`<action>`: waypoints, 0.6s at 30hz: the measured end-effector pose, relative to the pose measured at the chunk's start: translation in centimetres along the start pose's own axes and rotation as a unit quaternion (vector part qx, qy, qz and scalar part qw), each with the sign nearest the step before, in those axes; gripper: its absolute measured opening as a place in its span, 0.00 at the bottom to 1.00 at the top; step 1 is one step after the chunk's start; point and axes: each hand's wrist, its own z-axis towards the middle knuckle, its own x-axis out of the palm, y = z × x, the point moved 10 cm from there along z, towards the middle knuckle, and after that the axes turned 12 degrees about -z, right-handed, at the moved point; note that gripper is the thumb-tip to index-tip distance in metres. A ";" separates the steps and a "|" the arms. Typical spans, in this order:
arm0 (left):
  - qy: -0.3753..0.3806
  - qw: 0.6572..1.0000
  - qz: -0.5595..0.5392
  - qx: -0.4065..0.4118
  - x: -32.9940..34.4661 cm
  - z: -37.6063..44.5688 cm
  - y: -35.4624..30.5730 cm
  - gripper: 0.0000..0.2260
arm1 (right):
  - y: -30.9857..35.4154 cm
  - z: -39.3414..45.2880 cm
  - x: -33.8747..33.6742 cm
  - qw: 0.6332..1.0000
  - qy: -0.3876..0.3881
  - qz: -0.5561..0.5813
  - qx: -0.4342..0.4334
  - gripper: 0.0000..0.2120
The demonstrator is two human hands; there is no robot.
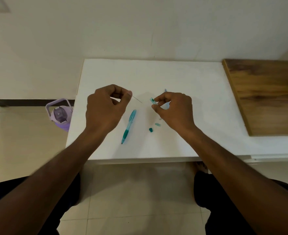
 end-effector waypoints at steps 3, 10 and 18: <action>0.040 0.998 0.053 0.004 1.0 -0.2 0.6 0.09 | 0.8 0.8 1.3 0.998 0.011 -0.065 -0.007 0.10; 0.078 0.993 0.086 -0.001 1.8 0.1 1.5 0.09 | 1.5 2.8 4.0 0.987 0.046 -0.151 0.014 0.11; 0.082 0.992 0.098 0.002 2.5 0.3 1.0 0.10 | 3.3 2.5 0.3 0.995 0.069 -0.036 -0.070 0.09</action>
